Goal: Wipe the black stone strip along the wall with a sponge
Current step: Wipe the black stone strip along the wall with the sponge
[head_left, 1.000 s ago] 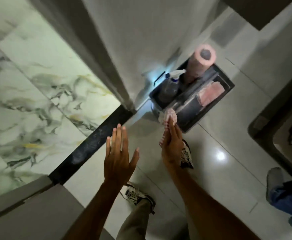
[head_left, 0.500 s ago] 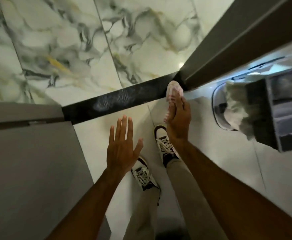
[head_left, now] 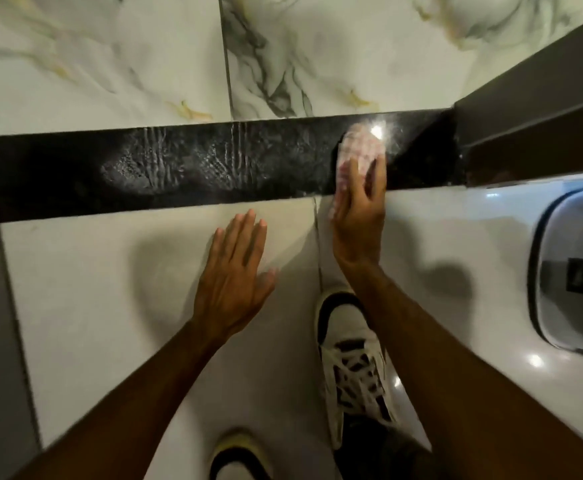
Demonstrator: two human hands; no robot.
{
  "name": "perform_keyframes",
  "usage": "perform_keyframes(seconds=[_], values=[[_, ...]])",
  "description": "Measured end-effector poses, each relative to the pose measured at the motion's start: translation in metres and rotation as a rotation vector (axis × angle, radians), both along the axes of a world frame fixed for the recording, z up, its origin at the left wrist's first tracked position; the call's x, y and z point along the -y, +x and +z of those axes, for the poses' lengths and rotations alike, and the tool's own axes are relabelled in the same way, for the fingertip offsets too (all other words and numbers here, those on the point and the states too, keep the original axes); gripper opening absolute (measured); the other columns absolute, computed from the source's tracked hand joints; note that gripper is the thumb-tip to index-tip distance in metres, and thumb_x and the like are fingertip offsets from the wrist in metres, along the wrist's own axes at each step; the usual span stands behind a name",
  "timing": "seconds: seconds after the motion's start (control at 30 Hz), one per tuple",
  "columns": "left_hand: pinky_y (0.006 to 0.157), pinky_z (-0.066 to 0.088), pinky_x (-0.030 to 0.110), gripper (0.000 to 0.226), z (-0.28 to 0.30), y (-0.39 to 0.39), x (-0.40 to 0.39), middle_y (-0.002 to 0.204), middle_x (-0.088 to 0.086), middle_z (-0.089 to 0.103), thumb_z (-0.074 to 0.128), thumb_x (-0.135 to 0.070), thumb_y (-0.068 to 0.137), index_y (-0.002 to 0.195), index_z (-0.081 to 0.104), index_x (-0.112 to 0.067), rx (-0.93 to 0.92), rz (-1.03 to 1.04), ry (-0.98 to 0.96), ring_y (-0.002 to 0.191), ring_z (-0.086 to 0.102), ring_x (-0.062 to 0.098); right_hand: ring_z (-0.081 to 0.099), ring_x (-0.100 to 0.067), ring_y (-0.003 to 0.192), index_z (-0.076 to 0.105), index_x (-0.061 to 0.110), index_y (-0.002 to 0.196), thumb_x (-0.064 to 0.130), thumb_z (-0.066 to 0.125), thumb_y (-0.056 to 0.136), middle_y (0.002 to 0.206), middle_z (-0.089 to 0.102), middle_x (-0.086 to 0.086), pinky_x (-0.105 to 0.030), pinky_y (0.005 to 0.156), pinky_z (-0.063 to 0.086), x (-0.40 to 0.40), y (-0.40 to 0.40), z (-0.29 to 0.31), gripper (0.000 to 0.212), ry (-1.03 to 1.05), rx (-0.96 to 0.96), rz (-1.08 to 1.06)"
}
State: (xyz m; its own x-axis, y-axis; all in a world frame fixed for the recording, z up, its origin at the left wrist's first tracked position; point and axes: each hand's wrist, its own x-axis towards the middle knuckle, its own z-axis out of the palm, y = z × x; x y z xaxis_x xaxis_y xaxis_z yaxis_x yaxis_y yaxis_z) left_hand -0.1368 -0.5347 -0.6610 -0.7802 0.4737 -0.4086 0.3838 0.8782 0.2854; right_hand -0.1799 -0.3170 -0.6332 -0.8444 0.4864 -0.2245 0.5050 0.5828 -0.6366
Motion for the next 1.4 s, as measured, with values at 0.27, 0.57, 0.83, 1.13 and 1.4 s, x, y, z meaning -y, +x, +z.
perform_keyframes(seconds=[0.27,0.57,0.83,1.13,1.4], values=[[0.139,-0.002,0.048,0.079,-0.062,0.003,0.011,0.184,0.009,0.005,0.032,-0.054,0.109,0.174,0.011,-0.017,-0.272,0.025,0.083,0.171,0.004,0.028,0.009,-0.04,0.172,0.02,0.013,0.176,0.046,0.033,0.118,0.184,0.011,-0.021,-0.054,0.142,0.017,0.005,-0.051,-0.072,0.068,0.448,-0.037,0.157],[0.139,0.008,0.05,0.081,-0.056,0.004,0.014,0.183,0.013,0.011,0.041,-0.049,0.106,0.173,0.016,-0.011,-0.267,0.052,0.086,0.17,0.012,0.03,0.024,-0.049,0.166,0.035,0.014,0.171,0.039,0.053,0.112,0.179,0.023,-0.028,-0.068,0.127,0.042,0.026,0.005,-0.062,0.066,0.345,-0.094,0.377],[0.139,0.001,0.047,0.081,-0.068,0.008,0.018,0.183,0.013,0.008,0.037,-0.05,0.107,0.174,0.012,-0.013,-0.312,0.102,0.07,0.171,0.007,0.027,0.011,-0.038,0.172,0.012,0.01,0.175,0.047,0.033,0.116,0.183,0.009,-0.024,-0.056,0.141,0.019,0.05,-0.084,-0.076,0.073,0.414,-0.133,0.365],[0.134,0.02,0.054,0.079,-0.058,0.021,0.034,0.181,0.015,0.017,0.044,-0.046,0.104,0.171,0.025,-0.008,-0.304,0.088,0.068,0.167,0.021,0.034,0.013,-0.038,0.172,0.023,0.011,0.175,0.035,0.037,0.116,0.184,0.015,-0.019,-0.06,0.139,0.023,0.0,0.003,-0.065,0.065,0.496,-0.036,0.357],[0.138,0.009,0.053,0.081,-0.066,0.018,0.03,0.181,0.017,0.016,0.041,-0.047,0.104,0.172,0.021,-0.008,-0.338,0.103,0.093,0.169,0.016,0.032,0.011,-0.035,0.173,0.014,-0.001,0.174,0.033,0.041,0.115,0.184,0.011,-0.022,-0.056,0.141,0.02,0.036,-0.088,-0.062,0.073,0.394,-0.154,0.349]])
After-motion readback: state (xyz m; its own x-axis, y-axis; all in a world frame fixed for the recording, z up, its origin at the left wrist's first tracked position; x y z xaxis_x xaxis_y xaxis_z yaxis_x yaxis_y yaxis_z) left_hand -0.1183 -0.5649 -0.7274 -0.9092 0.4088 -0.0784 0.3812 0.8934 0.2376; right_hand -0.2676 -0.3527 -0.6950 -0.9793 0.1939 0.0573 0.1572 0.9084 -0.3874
